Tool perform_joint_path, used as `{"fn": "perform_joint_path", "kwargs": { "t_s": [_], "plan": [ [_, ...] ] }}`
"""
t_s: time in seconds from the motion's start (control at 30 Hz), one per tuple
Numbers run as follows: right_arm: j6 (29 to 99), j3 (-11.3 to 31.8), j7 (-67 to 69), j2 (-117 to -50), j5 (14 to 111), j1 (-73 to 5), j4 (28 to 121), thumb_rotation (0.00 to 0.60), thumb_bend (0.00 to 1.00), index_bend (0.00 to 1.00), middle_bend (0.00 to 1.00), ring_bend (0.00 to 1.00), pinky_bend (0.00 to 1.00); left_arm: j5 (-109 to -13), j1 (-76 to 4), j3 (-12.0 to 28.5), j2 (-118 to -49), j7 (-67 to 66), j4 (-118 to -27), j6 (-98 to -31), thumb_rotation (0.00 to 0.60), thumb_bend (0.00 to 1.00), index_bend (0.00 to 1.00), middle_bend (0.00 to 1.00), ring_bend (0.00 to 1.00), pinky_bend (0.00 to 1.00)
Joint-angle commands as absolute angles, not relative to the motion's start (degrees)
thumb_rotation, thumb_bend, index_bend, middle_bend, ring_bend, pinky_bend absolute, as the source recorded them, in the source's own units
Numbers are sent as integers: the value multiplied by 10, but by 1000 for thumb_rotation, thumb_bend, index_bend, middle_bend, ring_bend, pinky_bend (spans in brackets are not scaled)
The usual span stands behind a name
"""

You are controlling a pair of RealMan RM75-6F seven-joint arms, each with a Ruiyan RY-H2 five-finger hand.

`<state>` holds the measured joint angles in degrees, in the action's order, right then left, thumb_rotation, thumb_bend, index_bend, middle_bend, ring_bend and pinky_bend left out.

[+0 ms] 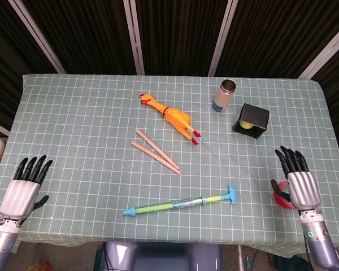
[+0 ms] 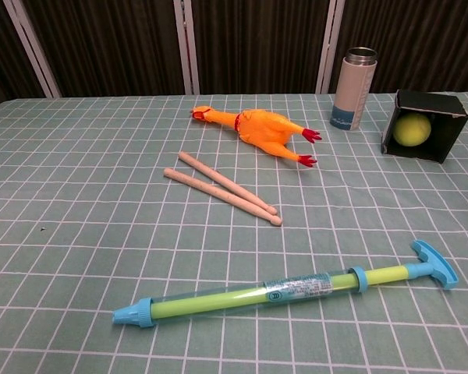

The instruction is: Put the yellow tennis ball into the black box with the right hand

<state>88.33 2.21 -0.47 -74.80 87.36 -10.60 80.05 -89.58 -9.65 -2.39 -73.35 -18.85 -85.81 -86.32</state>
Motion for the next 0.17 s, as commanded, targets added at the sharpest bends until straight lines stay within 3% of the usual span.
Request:
{"fn": "perform_joint_path", "kwargs": {
  "t_s": [0.03, 0.17],
  "plan": [
    [972, -3, -101, -719, 895, -37, 863, 600, 420, 0, 0, 0, 0, -897, -91, -26, -730, -188, -863, -869, 600, 131, 0, 0, 0, 37],
    [969, -6, -93, -701, 894, -32, 893, 600, 419, 0, 0, 0, 0, -900, -87, -28, -729, -193, -866, -871, 600, 131, 0, 0, 0, 37]
  ]
}}
